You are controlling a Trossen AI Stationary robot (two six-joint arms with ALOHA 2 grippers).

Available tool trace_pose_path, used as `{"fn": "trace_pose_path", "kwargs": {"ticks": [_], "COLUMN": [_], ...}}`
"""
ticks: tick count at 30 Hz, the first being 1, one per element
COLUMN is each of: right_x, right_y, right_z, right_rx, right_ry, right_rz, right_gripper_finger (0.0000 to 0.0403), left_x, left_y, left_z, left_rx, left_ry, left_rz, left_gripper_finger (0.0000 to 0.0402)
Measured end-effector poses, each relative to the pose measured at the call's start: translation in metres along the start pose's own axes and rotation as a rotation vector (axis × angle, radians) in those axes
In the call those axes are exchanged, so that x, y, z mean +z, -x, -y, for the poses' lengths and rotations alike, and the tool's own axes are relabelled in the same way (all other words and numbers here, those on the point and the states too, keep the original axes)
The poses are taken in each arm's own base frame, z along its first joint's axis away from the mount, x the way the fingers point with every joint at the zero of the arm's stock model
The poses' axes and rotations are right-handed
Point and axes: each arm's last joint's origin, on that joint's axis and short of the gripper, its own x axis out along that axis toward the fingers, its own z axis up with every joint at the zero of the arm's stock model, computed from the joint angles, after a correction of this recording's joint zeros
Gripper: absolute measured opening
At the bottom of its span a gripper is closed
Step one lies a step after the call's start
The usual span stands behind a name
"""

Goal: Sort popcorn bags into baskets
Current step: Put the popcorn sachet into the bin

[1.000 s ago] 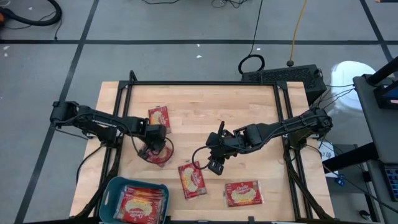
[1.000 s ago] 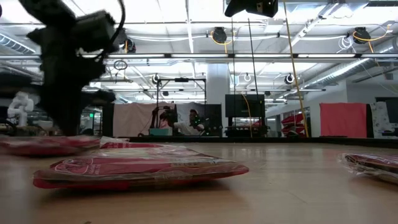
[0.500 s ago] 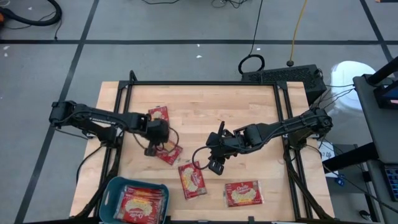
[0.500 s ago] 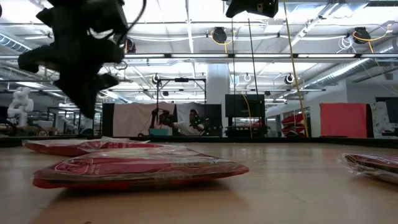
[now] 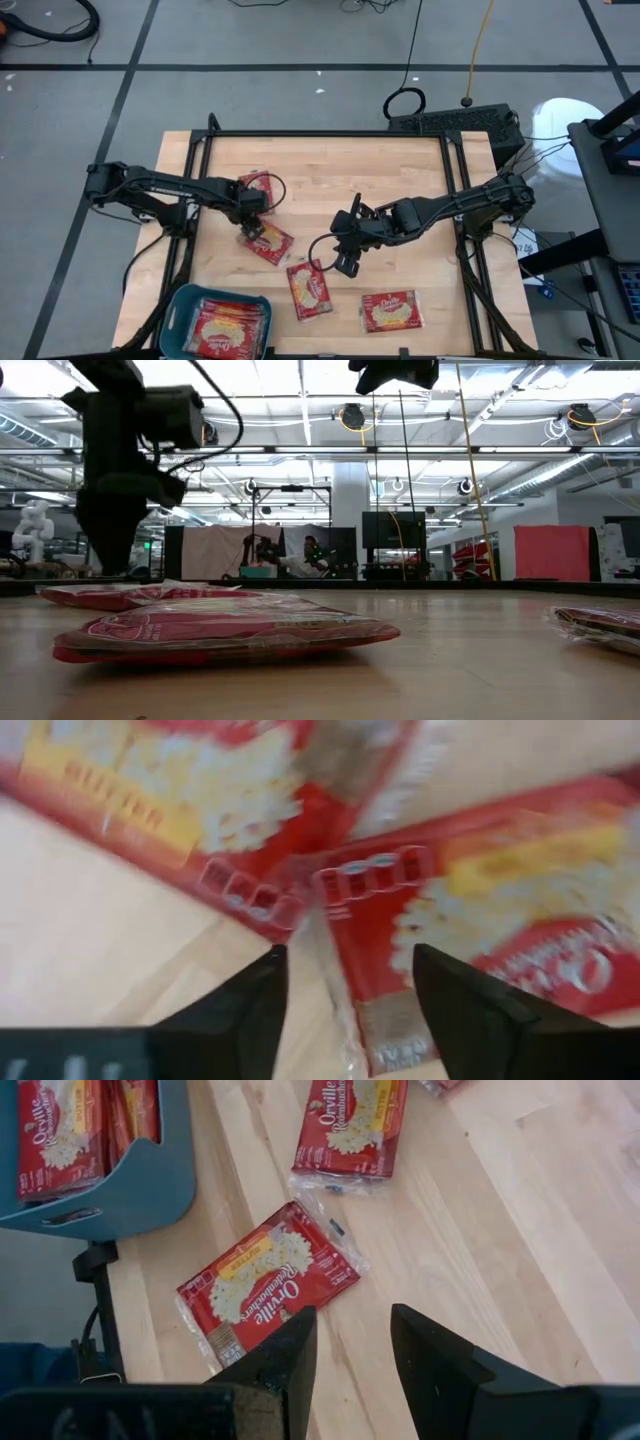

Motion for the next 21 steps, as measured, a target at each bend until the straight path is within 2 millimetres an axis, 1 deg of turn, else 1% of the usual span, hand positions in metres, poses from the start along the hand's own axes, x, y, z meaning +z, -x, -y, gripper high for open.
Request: {"fn": "trace_pose_path", "kwargs": {"ticks": [2,4,6,9,14,18,21], "right_x": [0.000,0.000,0.000,0.000,0.000,0.000,0.000], "right_y": [0.000,0.000,0.000,0.000,0.000,0.000,0.000], "right_z": [0.000,-0.001,-0.001,-0.001,-0.001,-0.001,-0.001], "right_rx": [0.001,0.013,0.028,0.036,0.045,0.045,0.045], "right_ry": [0.004,0.005,0.012,0.015,-0.001,-0.023,-0.033], "right_rz": [0.000,-0.006,-0.015,-0.021,-0.029,-0.029,-0.029], "right_gripper_finger": [0.0123,0.0123,0.0123,0.0123,0.0123,0.0123,0.0123], "left_x": [0.002,0.002,0.004,0.004,0.003,-0.003,-0.006], "left_y": [-0.008,-0.016,-0.024,-0.031,-0.031,-0.030,-0.030], "left_z": [-0.004,-0.007,-0.010,-0.012,-0.013,-0.011,-0.007], "left_rx": [0.012,0.018,-0.008,-0.063,-0.111,-0.181,-0.176], "left_ry": [0.067,0.095,0.111,0.131,0.141,0.178,0.159], "left_rz": [-0.018,-0.036,-0.049,-0.064,-0.102,-0.194,-0.197], "left_gripper_finger": [0.0237,0.0246,0.0249,0.0247,0.0220,0.0193,0.0180]}}
